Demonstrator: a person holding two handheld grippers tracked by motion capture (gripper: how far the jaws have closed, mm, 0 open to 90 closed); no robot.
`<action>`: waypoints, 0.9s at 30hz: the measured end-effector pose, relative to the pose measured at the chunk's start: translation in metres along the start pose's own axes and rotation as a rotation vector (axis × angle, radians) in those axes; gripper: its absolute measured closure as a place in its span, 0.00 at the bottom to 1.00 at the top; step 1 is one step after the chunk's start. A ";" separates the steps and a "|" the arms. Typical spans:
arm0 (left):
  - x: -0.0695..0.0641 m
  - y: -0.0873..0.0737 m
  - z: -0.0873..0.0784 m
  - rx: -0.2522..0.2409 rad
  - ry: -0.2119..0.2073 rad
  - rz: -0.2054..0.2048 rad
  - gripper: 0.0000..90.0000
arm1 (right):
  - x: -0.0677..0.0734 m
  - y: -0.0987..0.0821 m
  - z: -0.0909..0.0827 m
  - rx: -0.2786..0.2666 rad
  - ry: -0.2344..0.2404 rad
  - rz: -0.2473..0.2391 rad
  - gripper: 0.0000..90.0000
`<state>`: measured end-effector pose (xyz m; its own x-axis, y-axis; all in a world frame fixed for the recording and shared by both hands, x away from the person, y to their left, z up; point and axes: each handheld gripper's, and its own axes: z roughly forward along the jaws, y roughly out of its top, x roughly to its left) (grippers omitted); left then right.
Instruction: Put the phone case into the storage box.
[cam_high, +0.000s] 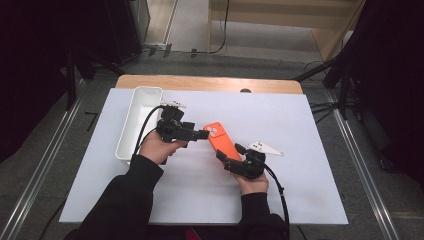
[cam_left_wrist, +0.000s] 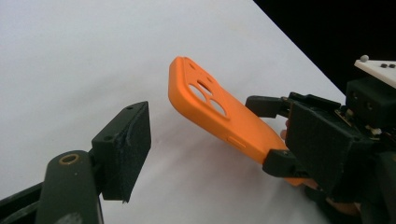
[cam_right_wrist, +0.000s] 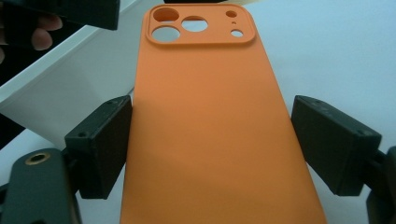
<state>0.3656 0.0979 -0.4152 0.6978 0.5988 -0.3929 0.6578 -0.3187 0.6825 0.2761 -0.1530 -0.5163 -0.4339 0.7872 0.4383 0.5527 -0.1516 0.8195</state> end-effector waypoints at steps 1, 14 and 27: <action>0.000 0.000 0.000 0.000 0.000 0.000 0.25 | 0.000 0.000 0.000 0.000 0.000 0.000 0.16; 0.008 0.006 0.009 0.006 0.022 -0.047 0.26 | 0.003 -0.007 -0.003 -0.039 -0.007 0.028 0.16; 0.008 0.011 0.022 0.015 0.038 -0.115 0.31 | 0.008 -0.010 0.003 -0.075 -0.014 0.064 0.16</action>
<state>0.3846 0.0832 -0.4238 0.6067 0.6591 -0.4444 0.7372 -0.2574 0.6247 0.2693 -0.1434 -0.5225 -0.3888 0.7828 0.4859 0.5241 -0.2459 0.8154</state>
